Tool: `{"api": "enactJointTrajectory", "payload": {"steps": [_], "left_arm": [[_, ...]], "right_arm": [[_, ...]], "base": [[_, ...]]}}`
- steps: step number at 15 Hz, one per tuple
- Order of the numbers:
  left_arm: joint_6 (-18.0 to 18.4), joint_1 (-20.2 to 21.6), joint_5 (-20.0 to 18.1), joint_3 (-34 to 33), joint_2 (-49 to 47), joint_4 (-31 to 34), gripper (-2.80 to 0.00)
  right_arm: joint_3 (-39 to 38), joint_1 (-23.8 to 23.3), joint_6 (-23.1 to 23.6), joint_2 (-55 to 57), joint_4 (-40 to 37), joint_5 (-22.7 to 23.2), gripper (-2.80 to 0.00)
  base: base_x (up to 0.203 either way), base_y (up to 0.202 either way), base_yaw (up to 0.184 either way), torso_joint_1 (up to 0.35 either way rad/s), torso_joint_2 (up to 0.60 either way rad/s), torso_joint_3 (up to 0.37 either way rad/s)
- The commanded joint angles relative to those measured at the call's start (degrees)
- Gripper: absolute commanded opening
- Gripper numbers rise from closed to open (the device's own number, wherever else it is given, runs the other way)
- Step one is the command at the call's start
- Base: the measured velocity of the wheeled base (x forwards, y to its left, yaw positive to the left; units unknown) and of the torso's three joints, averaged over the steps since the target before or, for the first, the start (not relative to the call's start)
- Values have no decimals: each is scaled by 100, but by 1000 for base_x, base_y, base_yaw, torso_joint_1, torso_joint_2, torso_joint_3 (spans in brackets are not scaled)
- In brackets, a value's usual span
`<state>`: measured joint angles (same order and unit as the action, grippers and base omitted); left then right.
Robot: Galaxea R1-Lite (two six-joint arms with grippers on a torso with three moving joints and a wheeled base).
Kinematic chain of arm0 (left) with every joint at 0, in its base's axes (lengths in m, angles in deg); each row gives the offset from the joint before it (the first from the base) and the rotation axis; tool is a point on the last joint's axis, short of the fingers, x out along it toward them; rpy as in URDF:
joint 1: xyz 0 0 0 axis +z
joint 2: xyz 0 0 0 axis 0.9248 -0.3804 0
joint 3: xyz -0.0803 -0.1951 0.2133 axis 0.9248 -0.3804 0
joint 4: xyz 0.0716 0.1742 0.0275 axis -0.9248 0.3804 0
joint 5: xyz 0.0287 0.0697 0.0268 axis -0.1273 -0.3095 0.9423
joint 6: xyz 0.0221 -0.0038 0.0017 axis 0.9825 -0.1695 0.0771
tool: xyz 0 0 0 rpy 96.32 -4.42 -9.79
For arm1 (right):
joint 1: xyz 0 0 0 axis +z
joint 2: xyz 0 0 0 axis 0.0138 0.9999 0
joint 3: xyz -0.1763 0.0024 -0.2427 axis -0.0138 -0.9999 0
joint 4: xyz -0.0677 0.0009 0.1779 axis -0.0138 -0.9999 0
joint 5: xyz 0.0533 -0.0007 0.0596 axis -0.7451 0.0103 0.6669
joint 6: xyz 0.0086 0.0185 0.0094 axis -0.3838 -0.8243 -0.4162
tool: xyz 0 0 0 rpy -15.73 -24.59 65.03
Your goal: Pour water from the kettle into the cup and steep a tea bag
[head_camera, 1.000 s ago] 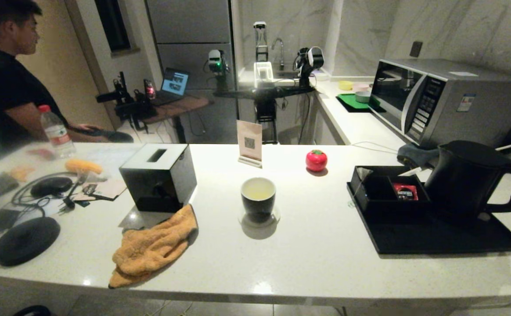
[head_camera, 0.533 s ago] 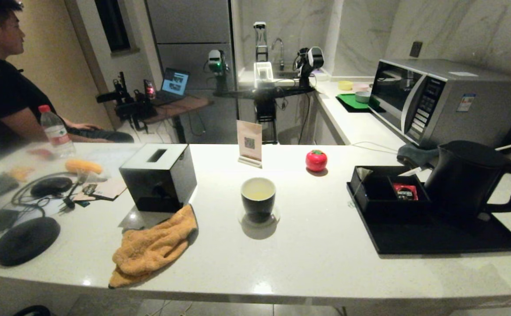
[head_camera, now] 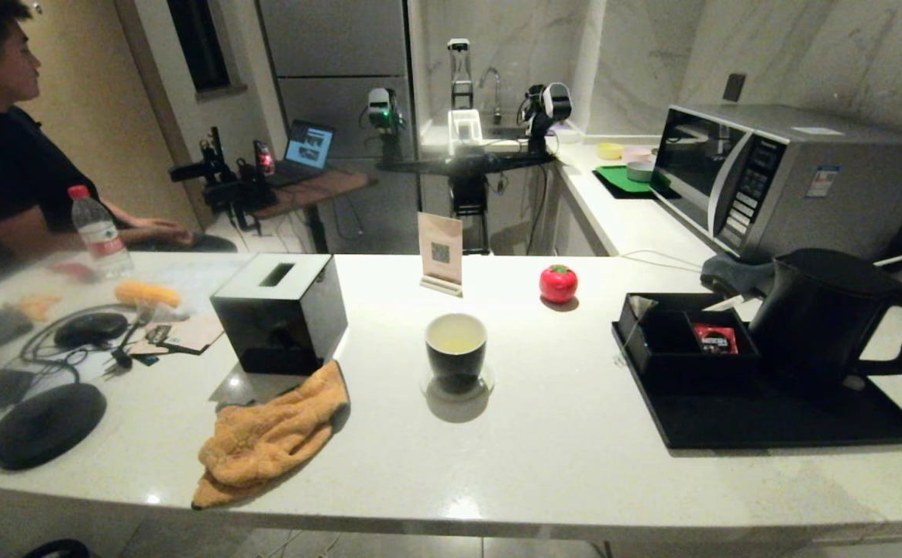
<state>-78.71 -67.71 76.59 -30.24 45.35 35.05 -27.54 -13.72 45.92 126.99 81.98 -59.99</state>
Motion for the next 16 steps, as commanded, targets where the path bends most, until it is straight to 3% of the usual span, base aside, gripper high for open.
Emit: {"api": "enactJointTrajectory", "payload": {"steps": [1,4,9,16], "left_arm": [[-4,-1,1,0,-4,1,-280],[-4,-1,1,5,-4,1,-280],[-4,-1,1,0,-4,1,-280],[4,-1,1,0,-4,1,-280]], "right_arm": [[-17,824,5,-32,273,-8,-280],[-90,1484,7,-30,553,-12,-280],[101,1636,-6,149,777,7,-280],[2303,1873,-48,987,145,11,-280]], "base": [[0,0,0,0,0,0],[0,0,0,0,0,0],[0,0,0,0,0,0],[0,0,0,0,0,0]]}}
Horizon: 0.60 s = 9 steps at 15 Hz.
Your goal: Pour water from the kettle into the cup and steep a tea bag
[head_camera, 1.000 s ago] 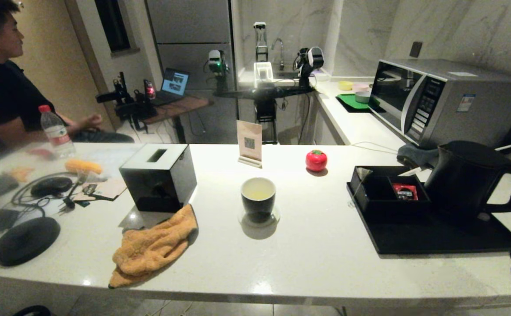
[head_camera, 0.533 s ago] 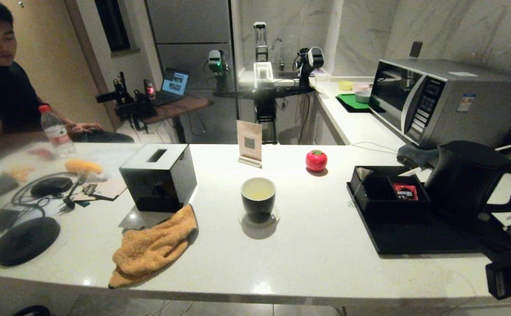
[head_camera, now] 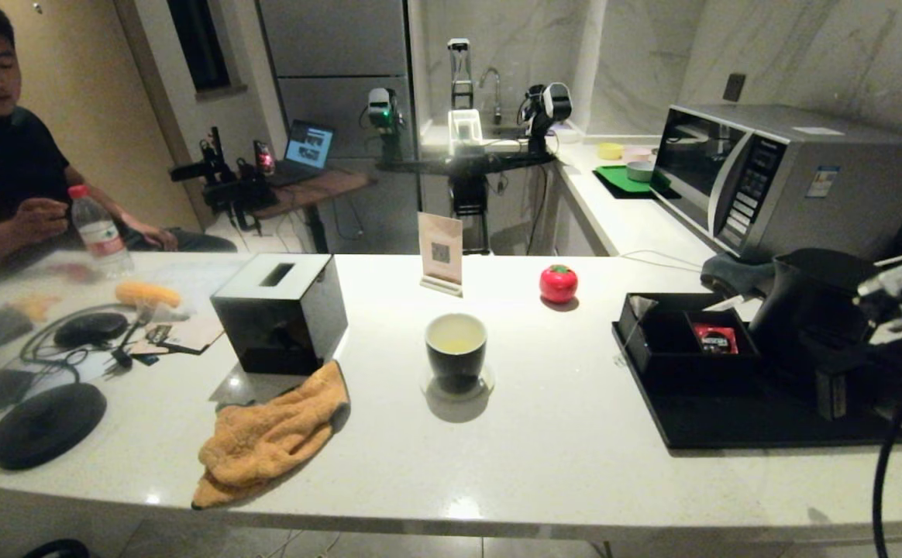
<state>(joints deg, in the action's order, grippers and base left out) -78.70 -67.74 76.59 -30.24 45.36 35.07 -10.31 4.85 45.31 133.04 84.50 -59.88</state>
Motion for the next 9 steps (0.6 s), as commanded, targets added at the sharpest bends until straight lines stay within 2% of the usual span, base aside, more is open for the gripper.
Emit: {"api": "enactJointTrajectory", "payload": {"steps": [1,4,9], "left_arm": [[-3,1,1,0,-5,0,-280],[4,1,1,0,-5,0,-280],[-5,1,1,0,-5,0,-280]], "right_arm": [[994,39,13,583,-239,2,-280],[2229,80,13,1258,-625,6,-280],[4099,332,-126,2023,-2197,38,-280]], "base": [[0,0,0,0,0,0],[0,0,0,0,0,0],[0,0,0,0,0,0]]}}
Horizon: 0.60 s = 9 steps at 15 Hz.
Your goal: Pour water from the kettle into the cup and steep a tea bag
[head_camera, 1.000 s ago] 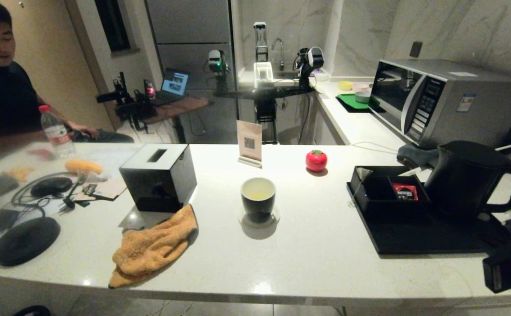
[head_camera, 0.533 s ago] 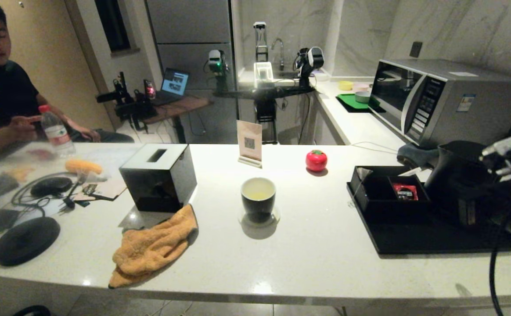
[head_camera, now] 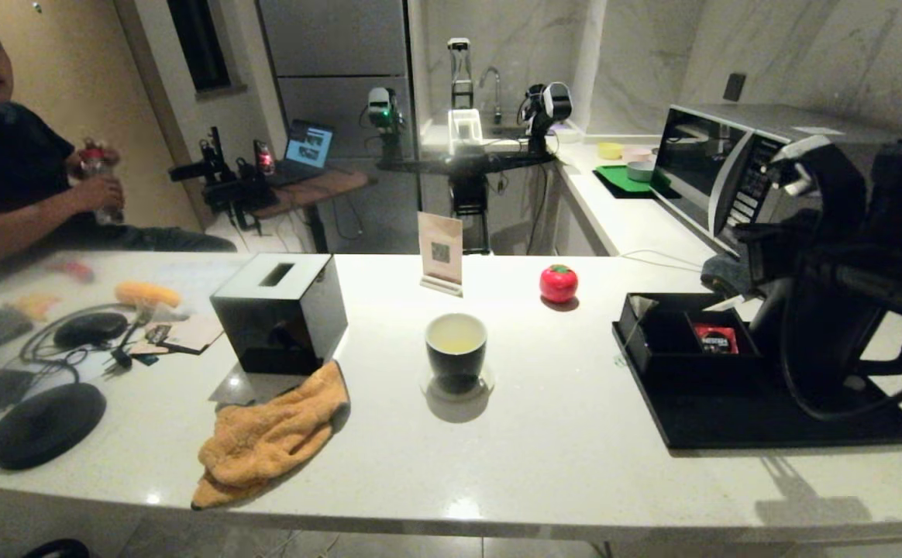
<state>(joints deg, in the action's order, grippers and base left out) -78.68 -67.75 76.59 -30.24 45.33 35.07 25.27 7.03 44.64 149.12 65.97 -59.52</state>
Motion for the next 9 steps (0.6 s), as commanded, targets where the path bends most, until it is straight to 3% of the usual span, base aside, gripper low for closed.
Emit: {"api": "enactJointTrajectory", "payload": {"steps": [1,9], "left_arm": [[-2,2,1,0,-2,0,-280],[-6,2,1,0,-2,0,-280]], "right_arm": [[872,213,-216,564,-672,3,-280],[3327,464,-1000,1680,-3634,-36,-280]], "base": [[0,0,0,0,0,0],[0,0,0,0,0,0]]}}
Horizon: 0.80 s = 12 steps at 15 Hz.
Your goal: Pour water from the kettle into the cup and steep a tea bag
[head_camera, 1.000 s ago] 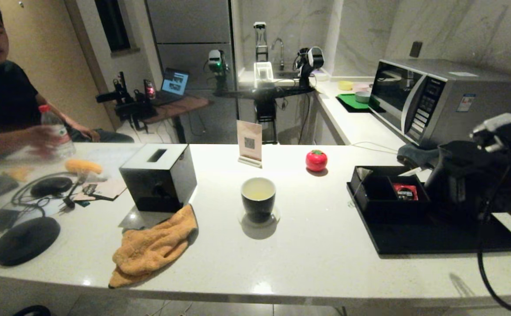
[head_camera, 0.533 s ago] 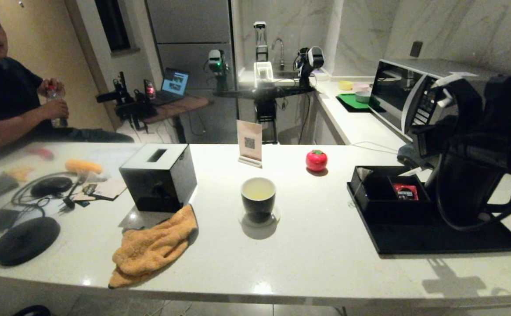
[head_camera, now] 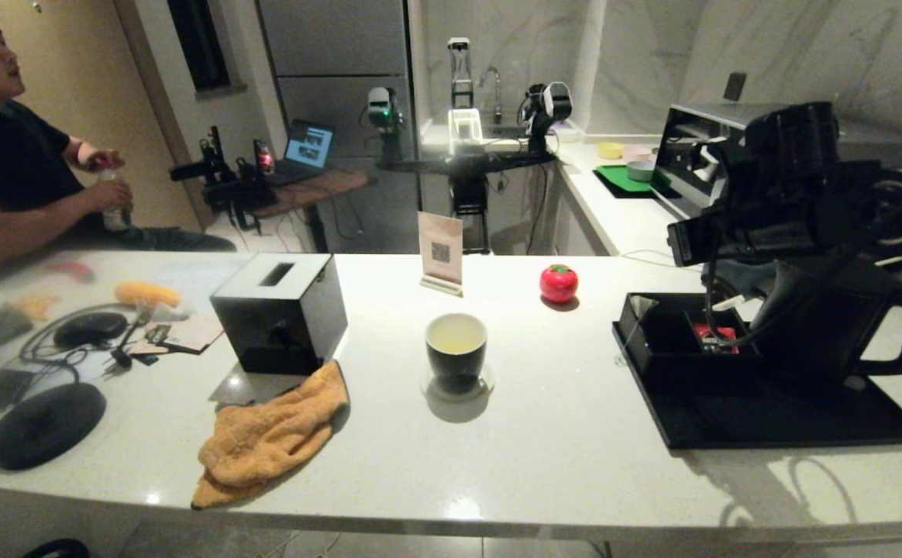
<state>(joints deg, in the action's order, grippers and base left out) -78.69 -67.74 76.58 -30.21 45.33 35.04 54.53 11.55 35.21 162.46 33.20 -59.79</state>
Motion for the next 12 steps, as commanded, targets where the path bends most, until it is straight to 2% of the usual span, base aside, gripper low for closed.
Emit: {"api": "enactJointTrajectory", "payload": {"steps": [1,5,10,11,12], "left_arm": [[-6,1,2,-2,-2,2,-280],[-5,1,2,5,-2,2,-280],[-6,1,2,-2,-2,2,-280],[-4,1,2,-2,-2,2,-280],[2,1,2,-2,-2,2,-280]], "right_arm": [[643,13,-116,465,-652,-20,-280],[1363,20,-378,957,-1138,-37,-280],[1431,23,-579,1150,-1280,-237,-280],[1449,23,-632,1188,-1400,-241,0],[1447,23,-680,1202,-1489,-250,0]], "base": [[0,0,0,0,0,0],[0,0,0,0,0,0],[0,0,0,0,0,0],[0,0,0,0,0,0],[0,0,0,0,0,0]]}}
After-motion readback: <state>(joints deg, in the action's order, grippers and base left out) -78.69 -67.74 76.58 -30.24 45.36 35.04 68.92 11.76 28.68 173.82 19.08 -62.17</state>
